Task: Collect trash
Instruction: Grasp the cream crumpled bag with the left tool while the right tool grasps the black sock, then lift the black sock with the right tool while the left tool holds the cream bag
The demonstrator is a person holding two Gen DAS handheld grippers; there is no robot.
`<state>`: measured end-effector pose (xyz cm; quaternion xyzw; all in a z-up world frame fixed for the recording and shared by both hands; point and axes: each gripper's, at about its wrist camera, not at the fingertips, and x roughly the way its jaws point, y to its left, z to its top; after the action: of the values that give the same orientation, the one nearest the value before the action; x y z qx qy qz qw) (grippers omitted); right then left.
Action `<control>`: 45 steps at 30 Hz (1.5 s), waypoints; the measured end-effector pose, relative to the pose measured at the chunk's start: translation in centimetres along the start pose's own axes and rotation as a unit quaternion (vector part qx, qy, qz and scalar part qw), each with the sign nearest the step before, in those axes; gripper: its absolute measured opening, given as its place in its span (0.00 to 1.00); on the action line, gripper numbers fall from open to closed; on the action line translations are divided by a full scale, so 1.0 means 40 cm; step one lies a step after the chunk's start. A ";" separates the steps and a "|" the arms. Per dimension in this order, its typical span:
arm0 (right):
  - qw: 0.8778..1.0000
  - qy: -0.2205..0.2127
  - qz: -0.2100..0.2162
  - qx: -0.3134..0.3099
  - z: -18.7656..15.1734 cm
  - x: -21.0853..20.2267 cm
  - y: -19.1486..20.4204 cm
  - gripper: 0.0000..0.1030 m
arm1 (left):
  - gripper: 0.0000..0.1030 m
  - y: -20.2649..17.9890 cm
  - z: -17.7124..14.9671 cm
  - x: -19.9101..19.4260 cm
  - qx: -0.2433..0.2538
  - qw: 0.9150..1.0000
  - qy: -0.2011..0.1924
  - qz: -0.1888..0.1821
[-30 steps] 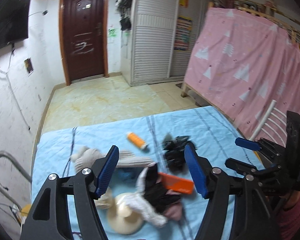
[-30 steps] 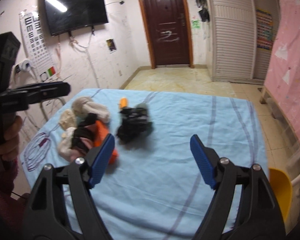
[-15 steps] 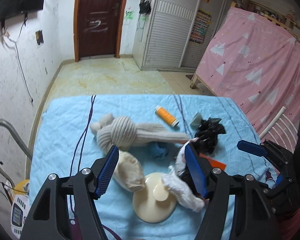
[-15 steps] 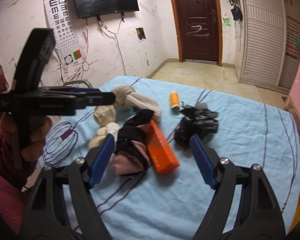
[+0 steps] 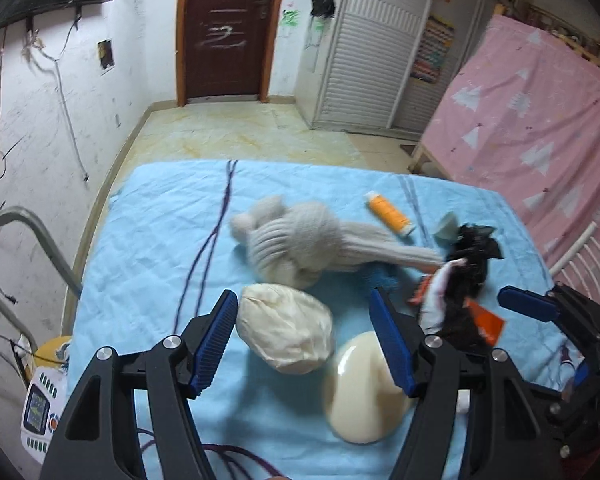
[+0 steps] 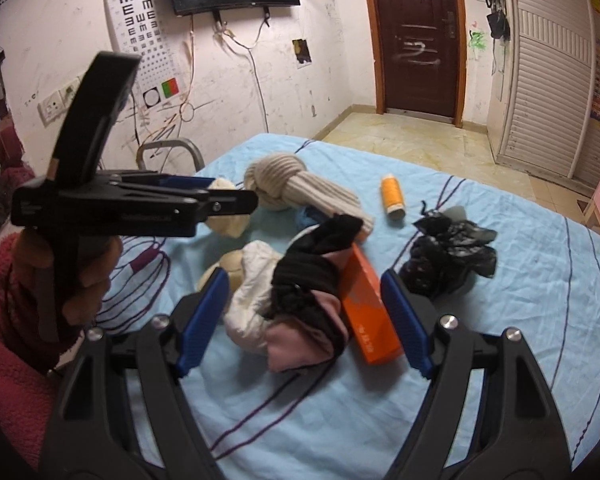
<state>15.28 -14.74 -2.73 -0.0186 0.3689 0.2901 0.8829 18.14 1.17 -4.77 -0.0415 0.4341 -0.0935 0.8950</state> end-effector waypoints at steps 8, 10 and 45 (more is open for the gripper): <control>1.000 0.015 0.004 -0.001 0.003 0.036 0.017 0.72 | 0.39 0.027 -0.017 0.046 -0.019 0.999 0.035 -0.016; 1.000 0.017 0.002 -0.001 0.003 0.039 0.015 0.65 | 0.36 0.029 -0.017 0.053 -0.020 0.999 0.038 -0.017; 0.998 -0.042 0.015 0.048 -0.006 -0.037 -0.050 0.34 | 0.36 -0.047 -0.032 -0.071 0.044 0.999 -0.008 0.022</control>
<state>15.36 -17.20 -2.29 0.0414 0.3448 0.2856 0.8932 15.17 -0.08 -3.06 0.0069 0.4228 -0.0920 0.9015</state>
